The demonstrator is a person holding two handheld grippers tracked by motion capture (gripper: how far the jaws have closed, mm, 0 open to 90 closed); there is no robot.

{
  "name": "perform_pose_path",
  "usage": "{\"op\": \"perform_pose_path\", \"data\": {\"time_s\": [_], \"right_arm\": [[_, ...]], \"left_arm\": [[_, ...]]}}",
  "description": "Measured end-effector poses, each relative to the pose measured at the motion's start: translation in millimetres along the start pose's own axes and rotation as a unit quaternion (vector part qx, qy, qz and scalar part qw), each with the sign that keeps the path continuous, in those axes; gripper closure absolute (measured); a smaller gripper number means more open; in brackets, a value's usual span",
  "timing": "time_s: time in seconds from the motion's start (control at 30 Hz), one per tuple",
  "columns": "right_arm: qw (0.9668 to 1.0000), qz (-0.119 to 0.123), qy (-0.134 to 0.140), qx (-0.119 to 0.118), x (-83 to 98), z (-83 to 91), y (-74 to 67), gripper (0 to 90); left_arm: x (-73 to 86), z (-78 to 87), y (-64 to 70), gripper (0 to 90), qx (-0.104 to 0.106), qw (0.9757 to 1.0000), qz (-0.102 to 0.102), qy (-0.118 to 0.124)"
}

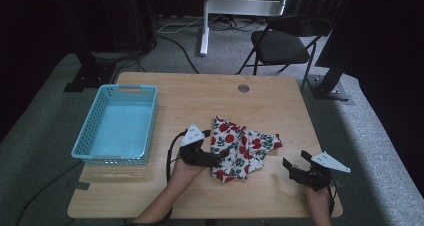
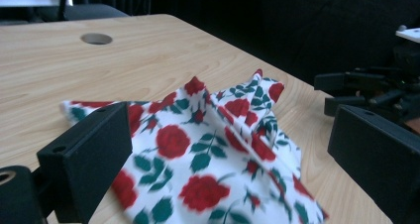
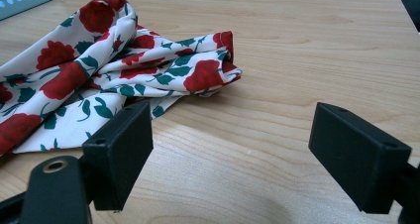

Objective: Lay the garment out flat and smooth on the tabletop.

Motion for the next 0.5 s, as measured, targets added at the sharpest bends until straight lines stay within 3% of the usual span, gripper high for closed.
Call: {"op": "perform_pose_path", "data": {"time_s": [0.1, 0.17, 0.27, 0.5], "right_arm": [[1.0000, -0.001, 0.003, -0.002, 0.2, 0.6, 0.5, 16.7], [1.0000, -0.006, 0.005, -0.004, 0.2, 0.9, 1.3, 19.5], [1.0000, -0.007, 0.006, -0.003, 0.2, 0.9, 1.1, 19.7], [0.9999, -0.009, 0.007, -0.006, 0.3, 1.5, 2.0, 19.7]], "left_arm": [[-4.8, -8.5, 3.3, 3.7, -0.007, 0.9999, -0.001, -0.009], [-13.7, -24.7, 10.1, 3.7, -0.009, 0.9994, -0.013, -0.032], [-16.1, -36.2, 13.3, 3.8, -0.009, 0.9987, -0.020, -0.047], [-11.6, -69.8, 17.3, 3.8, -0.009, 0.9950, 0.005, -0.100]]}}
Point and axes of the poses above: each handheld gripper's, and its own axes: z roughly backward along the jaws, x roughly out of its underside, y roughly to its right, the point moved 2 cm from there along -z, roughly forward along the jaws, and after that the axes turned 8 degrees about -x, right-handed, at the moved point
